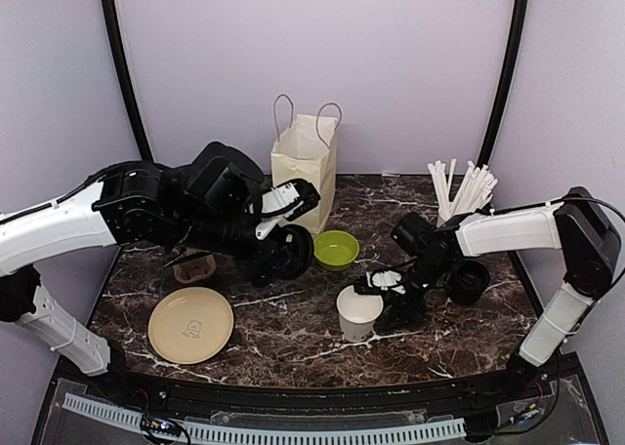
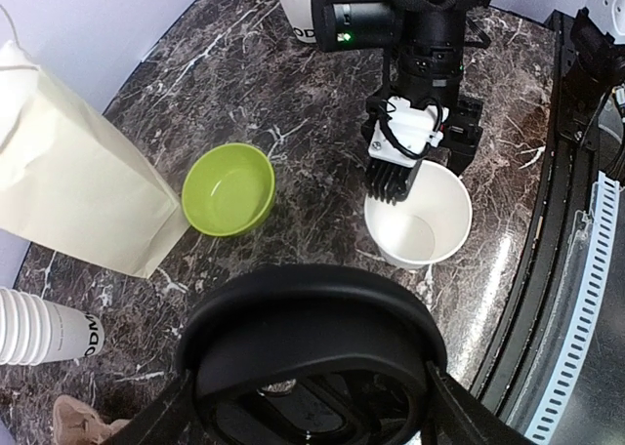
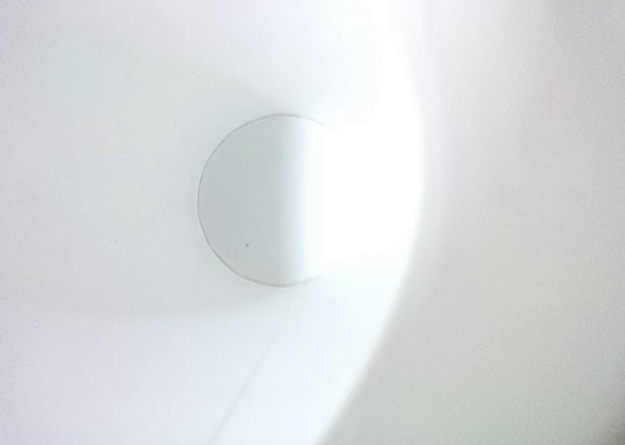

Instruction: Pack the takeout coffee

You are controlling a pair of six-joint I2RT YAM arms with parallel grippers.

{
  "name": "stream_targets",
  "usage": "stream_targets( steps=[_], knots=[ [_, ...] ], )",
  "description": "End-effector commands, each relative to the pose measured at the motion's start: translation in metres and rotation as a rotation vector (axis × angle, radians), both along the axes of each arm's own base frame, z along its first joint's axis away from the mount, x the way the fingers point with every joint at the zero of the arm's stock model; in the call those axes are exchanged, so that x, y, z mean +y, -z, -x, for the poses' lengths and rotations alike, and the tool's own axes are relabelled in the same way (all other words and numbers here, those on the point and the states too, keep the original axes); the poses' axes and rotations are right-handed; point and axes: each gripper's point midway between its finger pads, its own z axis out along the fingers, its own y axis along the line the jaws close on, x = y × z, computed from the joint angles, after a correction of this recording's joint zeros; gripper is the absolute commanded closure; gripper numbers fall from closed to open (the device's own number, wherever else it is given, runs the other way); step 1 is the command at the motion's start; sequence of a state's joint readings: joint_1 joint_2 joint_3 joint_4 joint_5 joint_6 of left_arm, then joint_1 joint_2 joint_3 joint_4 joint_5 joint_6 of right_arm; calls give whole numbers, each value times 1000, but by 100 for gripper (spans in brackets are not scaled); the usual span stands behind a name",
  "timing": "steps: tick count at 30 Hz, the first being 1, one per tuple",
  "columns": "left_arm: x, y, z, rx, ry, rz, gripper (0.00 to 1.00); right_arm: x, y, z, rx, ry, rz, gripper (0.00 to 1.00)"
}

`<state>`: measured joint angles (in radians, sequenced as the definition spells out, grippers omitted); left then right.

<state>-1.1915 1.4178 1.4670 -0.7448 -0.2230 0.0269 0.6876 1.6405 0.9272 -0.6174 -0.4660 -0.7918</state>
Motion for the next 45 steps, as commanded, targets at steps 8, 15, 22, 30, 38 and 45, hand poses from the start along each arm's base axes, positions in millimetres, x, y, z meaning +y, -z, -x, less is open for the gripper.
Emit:
stream_targets(
  steps=[8,15,22,30,38,45],
  knots=[
    [42,-27,0,-22,-102,36,32,54,14,-2,-46,-123,-73,40],
    [44,-30,2,-15,-108,45,32,77,14,8,-49,-174,-93,40],
    [40,-24,7,18,-73,21,32,78,2,15,-62,-168,-108,38],
    [31,-15,9,33,-34,-15,32,80,-39,16,-80,-125,-166,29],
    [20,12,20,137,22,-94,32,65,-49,19,-85,-117,-143,29],
    [-2,38,16,152,84,-192,32,34,-84,9,-33,-22,-203,31]
  ],
)
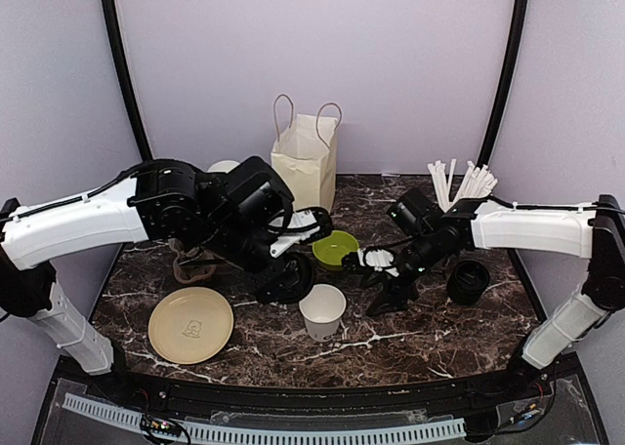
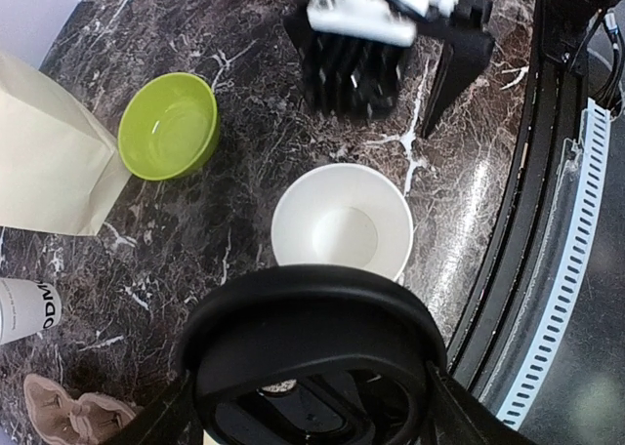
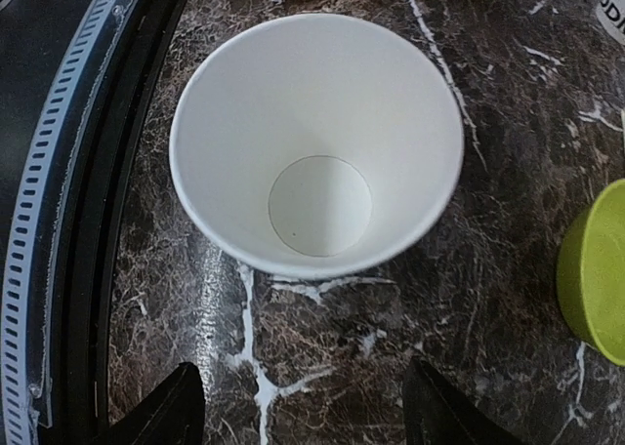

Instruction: Pack the takeout coffee

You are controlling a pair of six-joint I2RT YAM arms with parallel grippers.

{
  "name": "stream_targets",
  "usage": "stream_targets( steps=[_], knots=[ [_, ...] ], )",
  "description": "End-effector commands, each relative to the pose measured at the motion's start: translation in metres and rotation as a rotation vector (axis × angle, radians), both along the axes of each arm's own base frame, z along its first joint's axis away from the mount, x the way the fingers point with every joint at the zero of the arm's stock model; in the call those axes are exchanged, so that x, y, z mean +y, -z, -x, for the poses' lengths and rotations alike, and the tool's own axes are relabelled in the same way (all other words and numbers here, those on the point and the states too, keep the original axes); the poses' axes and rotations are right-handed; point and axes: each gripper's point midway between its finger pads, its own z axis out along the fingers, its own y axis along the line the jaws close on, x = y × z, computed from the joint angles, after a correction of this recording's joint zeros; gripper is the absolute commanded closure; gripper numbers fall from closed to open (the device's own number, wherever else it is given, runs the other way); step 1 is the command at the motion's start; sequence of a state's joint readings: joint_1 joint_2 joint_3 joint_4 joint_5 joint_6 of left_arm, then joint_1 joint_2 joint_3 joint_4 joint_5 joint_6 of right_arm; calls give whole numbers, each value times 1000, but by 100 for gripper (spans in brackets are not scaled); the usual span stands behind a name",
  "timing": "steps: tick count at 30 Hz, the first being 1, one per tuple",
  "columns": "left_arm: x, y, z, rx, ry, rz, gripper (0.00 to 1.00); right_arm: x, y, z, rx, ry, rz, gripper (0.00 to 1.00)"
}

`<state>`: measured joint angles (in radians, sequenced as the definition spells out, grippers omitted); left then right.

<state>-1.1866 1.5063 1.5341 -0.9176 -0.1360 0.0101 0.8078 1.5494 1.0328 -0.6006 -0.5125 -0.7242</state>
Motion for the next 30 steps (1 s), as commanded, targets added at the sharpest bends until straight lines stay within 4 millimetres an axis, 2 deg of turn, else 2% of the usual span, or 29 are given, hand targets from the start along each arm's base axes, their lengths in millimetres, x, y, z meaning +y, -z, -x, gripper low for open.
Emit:
stream_targets(
  steps=[1,2,3,4,5,6,8,9,10,14,17,30],
  knots=[
    [-10,12,-3,13,58,-67,32,-23,-25,-5,73,69,-56,31],
    [-13,12,-4,12,64,-74,31,-27,-29,-7,83,89,-73,31],
    [-17,21,-6,17,73,-102,31,-31,-34,-10,89,112,-92,31],
    [-20,20,-8,15,77,-104,31,-35,-38,-17,92,144,-112,31],
    [-24,29,-10,22,85,-130,31,-37,-41,-18,100,159,-128,32],
    [-26,27,-11,23,88,-132,31,-40,-45,-20,104,175,-146,31],
    [-34,39,-13,52,103,-164,31,-45,-49,-26,111,211,-178,32],
    [-37,36,-15,57,108,-160,31,-46,-50,-27,111,223,-187,32],
    [-40,44,-14,80,119,-174,30,-47,-49,-28,112,229,-191,32],
    [-48,52,-18,117,126,-203,30,-47,-46,-30,121,239,-200,32],
    [-50,53,-23,114,119,-220,30,-46,-45,-30,124,237,-202,32],
    [-57,69,-20,179,135,-258,29,-47,-39,-27,136,232,-199,33]
  ],
)
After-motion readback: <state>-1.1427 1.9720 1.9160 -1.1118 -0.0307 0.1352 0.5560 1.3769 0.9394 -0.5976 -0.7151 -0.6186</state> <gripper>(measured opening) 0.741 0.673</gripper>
